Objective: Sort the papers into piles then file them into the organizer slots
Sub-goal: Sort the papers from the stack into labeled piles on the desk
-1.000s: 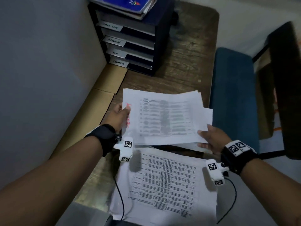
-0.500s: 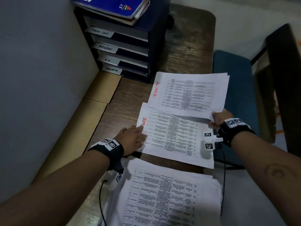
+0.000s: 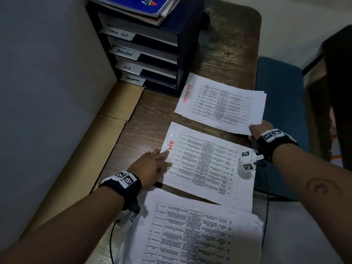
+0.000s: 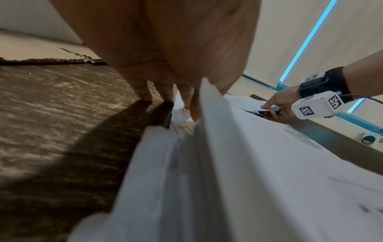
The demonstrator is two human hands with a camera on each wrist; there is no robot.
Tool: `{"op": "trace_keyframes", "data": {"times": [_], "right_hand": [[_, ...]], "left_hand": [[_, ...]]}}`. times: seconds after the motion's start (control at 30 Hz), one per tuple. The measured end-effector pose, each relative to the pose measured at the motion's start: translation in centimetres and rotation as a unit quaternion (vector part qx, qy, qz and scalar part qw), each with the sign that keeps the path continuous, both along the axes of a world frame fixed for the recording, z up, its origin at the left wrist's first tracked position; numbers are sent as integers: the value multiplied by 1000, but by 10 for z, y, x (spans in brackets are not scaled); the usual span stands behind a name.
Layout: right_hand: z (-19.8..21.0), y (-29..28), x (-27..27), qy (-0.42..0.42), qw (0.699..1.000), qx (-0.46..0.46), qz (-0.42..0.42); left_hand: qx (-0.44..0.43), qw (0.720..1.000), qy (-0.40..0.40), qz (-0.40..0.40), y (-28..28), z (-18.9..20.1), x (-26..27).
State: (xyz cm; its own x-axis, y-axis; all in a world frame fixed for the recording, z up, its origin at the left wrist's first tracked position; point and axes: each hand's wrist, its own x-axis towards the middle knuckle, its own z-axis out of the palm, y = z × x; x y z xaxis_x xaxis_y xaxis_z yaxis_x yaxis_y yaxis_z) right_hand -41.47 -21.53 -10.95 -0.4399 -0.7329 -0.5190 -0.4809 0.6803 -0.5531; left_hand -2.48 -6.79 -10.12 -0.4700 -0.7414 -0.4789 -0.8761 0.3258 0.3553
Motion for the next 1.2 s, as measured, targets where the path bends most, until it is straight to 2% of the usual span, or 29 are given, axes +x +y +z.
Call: {"op": "trace_keyframes", "data": {"times": [0.13, 0.33, 0.37, 0.43, 0.53, 0.63, 0.7, 0.8, 0.9, 0.97, 1.07, 1.2], "right_hand": [[4, -1, 7, 111, 990, 51, 75], [4, -1, 7, 123, 988, 53, 81], [5, -1, 7, 126, 989, 47, 70], [8, 3, 6, 152, 986, 30, 54], [13, 28, 1, 173, 983, -17, 58], [25, 70, 2, 157, 976, -73, 131], [33, 104, 5, 129, 969, -81, 195], [36, 155, 11, 62, 966, -40, 247], [40, 198, 18, 4, 954, 17, 298], [41, 220, 22, -41, 944, 61, 321], [37, 236, 22, -63, 927, 110, 353], [29, 233, 26, -74, 922, 110, 363]], "left_hand": [[-7, 1000, 9, -5, 0, -6, 7], [2, 1000, 30, 4, 1, -10, 11], [17, 998, 52, 24, 2, -10, 12], [31, 985, 126, 117, 4, -4, 13], [-8, 954, 187, 233, 12, 5, 21], [25, 929, 230, 289, 28, 5, 37], [61, 928, 220, 293, 41, 6, 48], [116, 942, 171, 263, 60, 13, 57], [189, 941, 151, 238, 76, 12, 64], [195, 942, 144, 234, 83, 8, 66], [183, 939, 160, 243, 85, 10, 61], [139, 955, 122, 234, 83, 12, 53]]}}
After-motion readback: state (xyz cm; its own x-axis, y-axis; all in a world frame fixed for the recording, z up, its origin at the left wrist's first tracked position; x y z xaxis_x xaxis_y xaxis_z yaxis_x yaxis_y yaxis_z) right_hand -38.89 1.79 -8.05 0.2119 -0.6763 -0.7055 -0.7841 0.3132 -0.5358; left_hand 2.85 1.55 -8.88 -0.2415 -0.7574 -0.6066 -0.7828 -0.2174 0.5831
